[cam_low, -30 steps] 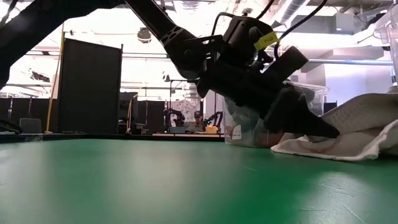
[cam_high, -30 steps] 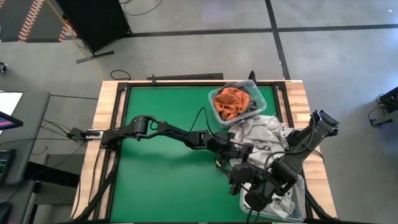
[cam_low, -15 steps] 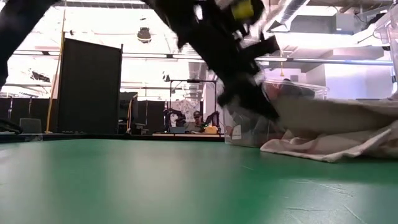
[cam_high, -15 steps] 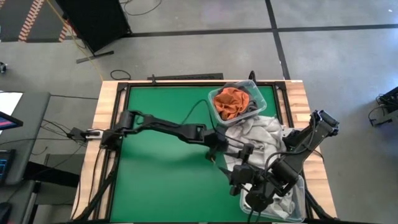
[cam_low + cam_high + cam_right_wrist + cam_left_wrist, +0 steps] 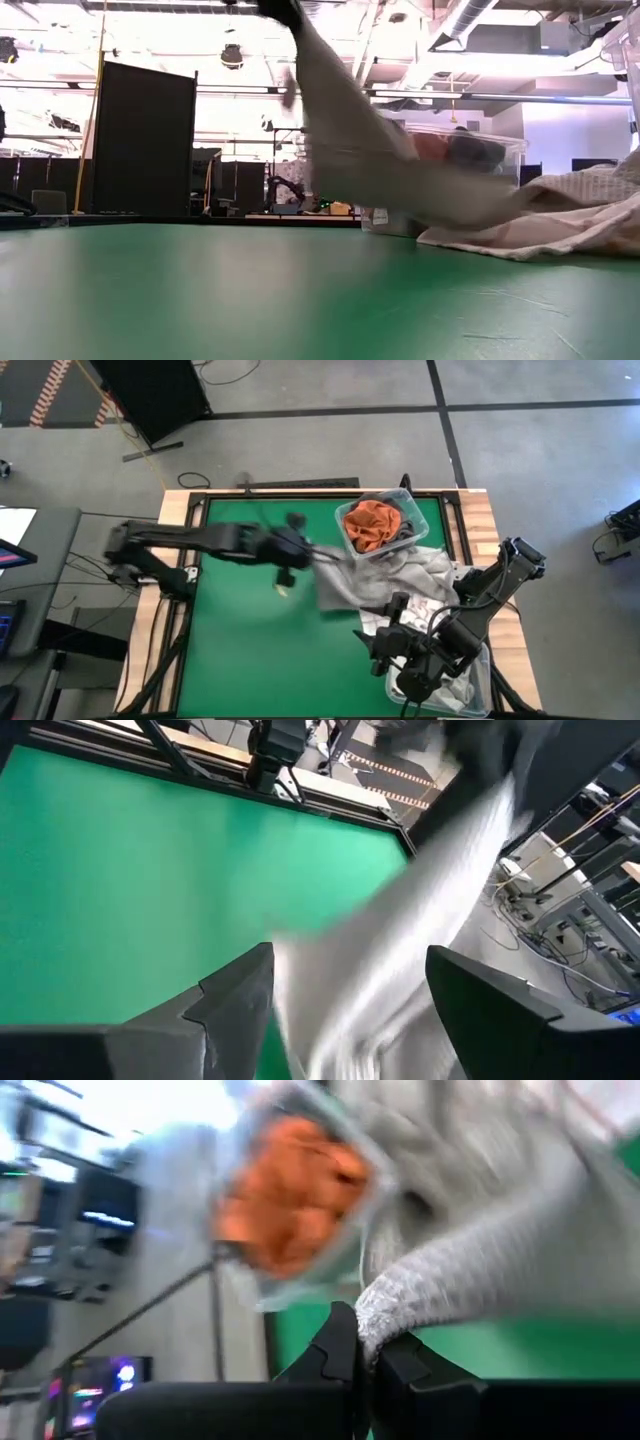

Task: Sort towels by color in basket
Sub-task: Put the light gray towel into the bottom transparent bin

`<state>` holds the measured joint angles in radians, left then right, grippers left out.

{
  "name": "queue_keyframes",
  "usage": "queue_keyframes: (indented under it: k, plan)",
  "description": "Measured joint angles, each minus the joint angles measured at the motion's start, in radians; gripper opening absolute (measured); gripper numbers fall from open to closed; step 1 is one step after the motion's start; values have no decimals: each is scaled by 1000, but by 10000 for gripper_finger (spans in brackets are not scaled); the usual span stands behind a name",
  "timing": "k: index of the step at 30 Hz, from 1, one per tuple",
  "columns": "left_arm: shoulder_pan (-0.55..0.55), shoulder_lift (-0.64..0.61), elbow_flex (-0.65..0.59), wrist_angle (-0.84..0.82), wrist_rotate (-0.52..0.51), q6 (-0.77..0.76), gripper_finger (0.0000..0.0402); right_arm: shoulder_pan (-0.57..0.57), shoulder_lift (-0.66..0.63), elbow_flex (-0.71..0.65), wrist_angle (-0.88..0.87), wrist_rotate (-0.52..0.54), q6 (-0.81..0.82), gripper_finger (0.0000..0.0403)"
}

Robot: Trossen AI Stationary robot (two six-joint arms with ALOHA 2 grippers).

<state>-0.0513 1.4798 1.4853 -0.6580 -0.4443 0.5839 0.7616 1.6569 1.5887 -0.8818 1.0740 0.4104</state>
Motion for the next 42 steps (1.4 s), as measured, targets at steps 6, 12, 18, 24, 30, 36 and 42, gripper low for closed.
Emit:
queue_keyframes:
  k: [6,12,18,24,30,36,42]
  plan:
    - [1,-227,2,-85,5,-125,0,-6,0,0,0,1,0,295]
    - [-4,-249,-4,-343,21,-301,0,-12,0,0,1,2,0,295]
    - [-17,-240,-215,-213,77,-333,0,-12,0,0,6,5,0,295]
    - [-5,-240,-483,165,141,-261,0,-12,0,0,8,5,0,295]
    - [50,-196,-629,311,301,-261,2,-12,0,0,9,5,7,295]
    - [65,-122,-684,326,338,-255,77,-12,0,0,9,4,15,295]
    - [65,-28,-686,366,404,-284,242,-12,0,0,9,4,18,295]
